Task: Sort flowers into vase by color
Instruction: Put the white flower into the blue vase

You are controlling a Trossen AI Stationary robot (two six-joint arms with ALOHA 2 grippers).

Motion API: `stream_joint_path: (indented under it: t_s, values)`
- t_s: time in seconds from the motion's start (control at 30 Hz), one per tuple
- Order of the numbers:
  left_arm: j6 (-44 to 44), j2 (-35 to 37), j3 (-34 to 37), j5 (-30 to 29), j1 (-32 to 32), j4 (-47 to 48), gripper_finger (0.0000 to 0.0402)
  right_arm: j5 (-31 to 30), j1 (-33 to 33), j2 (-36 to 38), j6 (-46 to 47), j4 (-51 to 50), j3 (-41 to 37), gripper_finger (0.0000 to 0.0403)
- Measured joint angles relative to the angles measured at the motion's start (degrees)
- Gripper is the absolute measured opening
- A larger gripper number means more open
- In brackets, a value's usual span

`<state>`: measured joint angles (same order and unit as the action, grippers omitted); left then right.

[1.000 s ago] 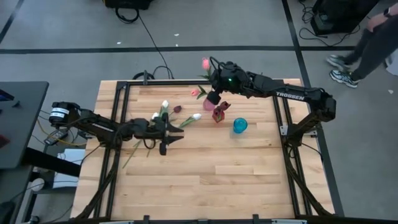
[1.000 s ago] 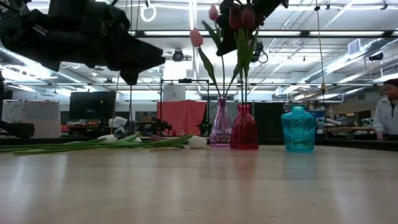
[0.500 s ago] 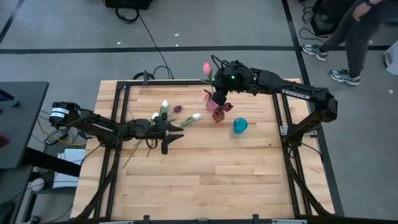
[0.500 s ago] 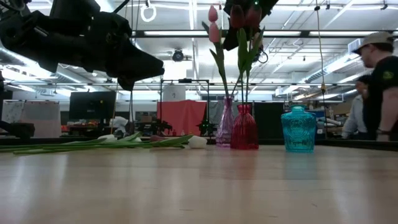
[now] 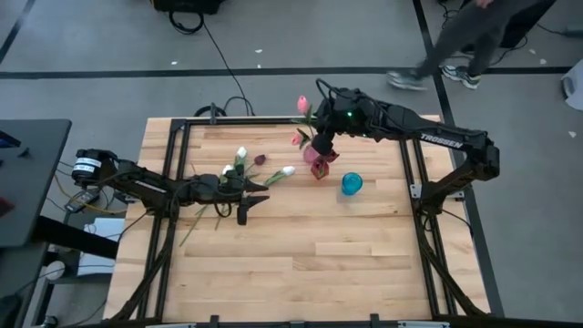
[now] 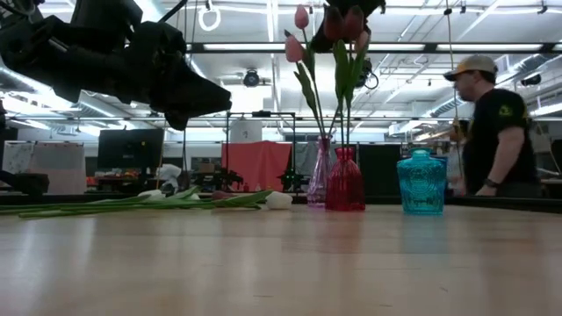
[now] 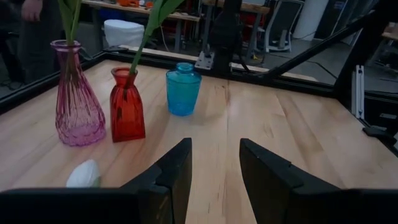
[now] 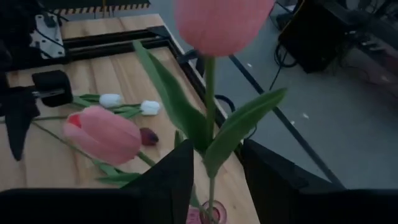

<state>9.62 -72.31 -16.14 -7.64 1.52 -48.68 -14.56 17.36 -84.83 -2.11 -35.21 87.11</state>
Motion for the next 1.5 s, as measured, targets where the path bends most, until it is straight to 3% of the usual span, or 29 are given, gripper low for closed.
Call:
stream_joint_path:
  t_s: [0.3, 0.5, 0.73, 0.83, 1.13, 1.3, 1.5]
  values:
    - [-0.19, 0.00, 0.00, 0.06, 0.00, 0.58, 0.0140, -8.29, -3.93, 2.05, -2.92, -0.30, 5.48, 0.0148]
    - [-0.14, 0.00, -0.02, 0.17, 0.00, 0.13, 0.0140, -7.83, -3.46, 1.70, -3.50, 1.57, 8.41, 0.0148]
    - [1.34, 0.00, -0.02, 1.82, 0.09, 0.22, 0.0140, -2.54, -1.06, 1.50, -0.45, 6.06, 2.02, 0.0148]
    - [1.36, 0.00, -0.02, 1.93, 0.09, 0.25, 0.0140, -3.10, -1.39, 1.39, -0.94, 7.82, 0.92, 0.0148]
    - [1.23, 0.00, -0.04, 1.86, 0.09, 1.45, 0.0140, -4.30, -5.60, 1.67, -3.81, 7.54, 5.95, 0.0148]
    - [3.12, -0.02, -0.07, -3.39, 0.04, 10.93, 0.0140, -10.52, -9.66, 4.04, -2.14, 1.29, 5.70, 0.0148]
    - [7.03, -1.75, -0.07, -9.68, -0.08, 20.09, 0.0140, -11.50, -14.98, 5.79, 1.09, 1.08, -0.63, 0.0148]
